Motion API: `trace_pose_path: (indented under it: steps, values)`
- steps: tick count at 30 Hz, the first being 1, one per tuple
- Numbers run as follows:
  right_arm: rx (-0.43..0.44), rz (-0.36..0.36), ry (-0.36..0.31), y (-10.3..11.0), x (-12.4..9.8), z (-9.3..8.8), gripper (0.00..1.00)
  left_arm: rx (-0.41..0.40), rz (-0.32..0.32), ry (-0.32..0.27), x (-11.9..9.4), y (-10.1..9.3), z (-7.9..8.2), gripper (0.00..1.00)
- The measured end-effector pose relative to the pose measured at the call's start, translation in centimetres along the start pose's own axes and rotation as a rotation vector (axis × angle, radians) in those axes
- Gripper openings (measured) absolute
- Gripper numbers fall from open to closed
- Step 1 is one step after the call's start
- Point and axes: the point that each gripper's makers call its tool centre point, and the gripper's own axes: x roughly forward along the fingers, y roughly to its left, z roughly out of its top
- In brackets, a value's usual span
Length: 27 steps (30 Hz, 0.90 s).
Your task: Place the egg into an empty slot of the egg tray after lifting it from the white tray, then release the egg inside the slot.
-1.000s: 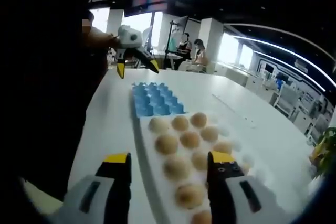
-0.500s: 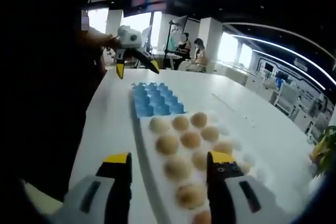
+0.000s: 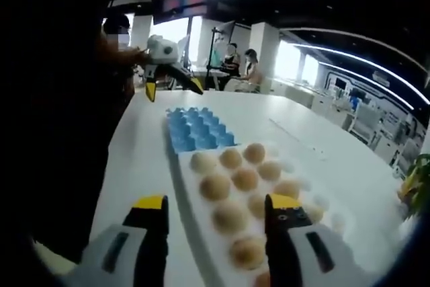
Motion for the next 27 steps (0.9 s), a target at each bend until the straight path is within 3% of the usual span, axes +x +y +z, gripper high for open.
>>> trace_pose_path:
  steps: [10,16,20,23,27]
  values:
    - [0.09,-0.045,-0.043,0.0,1.3,0.7,0.57,-0.014,-0.002,-0.008,0.0,0.1,-0.1,0.74]
    - [0.074,-0.06,-0.055,1.6,4.0,2.9,0.54,-0.011,-0.004,-0.015,-0.2,0.1,-0.1,0.72]
    - [0.078,-0.137,0.01,1.1,6.2,3.8,0.41,-0.014,0.0,-0.024,-0.2,0.3,-0.2,0.71]
    - [0.104,-0.126,-0.024,1.7,8.4,5.7,0.41,-0.014,0.001,-0.036,-0.4,0.3,-0.1,0.71]
    - [0.041,-0.128,0.088,2.0,9.5,4.8,0.33,-0.019,0.002,-0.04,-0.8,0.5,-0.3,0.7]
